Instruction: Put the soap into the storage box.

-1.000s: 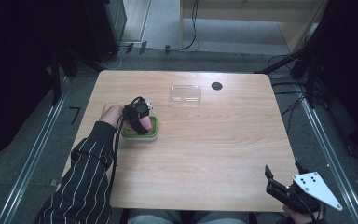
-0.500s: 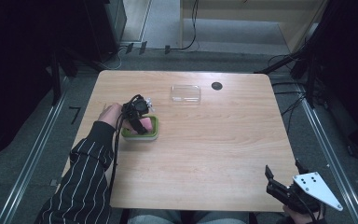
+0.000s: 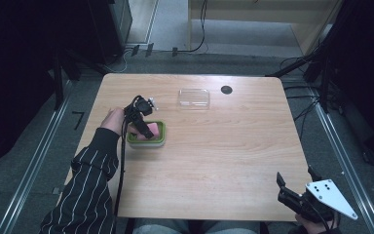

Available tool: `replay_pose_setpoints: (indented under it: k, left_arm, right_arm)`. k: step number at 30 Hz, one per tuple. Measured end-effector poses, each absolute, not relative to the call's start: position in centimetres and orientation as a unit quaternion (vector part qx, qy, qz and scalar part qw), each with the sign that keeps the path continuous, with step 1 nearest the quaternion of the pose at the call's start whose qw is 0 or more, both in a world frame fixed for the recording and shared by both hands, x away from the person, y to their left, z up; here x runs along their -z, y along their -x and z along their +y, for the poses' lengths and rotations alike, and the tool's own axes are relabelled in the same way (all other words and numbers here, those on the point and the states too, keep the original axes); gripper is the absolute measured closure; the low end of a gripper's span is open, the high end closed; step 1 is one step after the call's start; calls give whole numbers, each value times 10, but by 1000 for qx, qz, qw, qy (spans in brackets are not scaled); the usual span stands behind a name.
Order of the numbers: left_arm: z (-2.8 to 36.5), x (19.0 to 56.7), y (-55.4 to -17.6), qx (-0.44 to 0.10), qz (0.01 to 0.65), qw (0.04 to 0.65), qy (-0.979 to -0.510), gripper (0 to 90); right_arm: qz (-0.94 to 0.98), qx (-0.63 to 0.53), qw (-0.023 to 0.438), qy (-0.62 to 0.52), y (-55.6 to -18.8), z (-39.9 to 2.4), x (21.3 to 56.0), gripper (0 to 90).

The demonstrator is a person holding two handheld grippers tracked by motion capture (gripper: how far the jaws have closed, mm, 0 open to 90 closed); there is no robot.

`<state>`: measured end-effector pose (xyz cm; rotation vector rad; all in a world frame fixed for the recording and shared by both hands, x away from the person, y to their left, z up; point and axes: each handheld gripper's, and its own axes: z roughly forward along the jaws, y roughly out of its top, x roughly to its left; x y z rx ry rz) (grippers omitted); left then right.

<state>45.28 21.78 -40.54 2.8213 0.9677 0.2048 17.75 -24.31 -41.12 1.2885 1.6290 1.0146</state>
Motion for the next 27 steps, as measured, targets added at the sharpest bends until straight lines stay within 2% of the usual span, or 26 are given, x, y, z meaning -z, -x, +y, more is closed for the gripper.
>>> replay_pose_setpoints:
  k: [27]
  left_arm:
    - [226, 396, -414, -73, 384, 61, -919, 69]
  right_arm:
    - [648, -407, 400, -504, -182, -239, 411, 137]
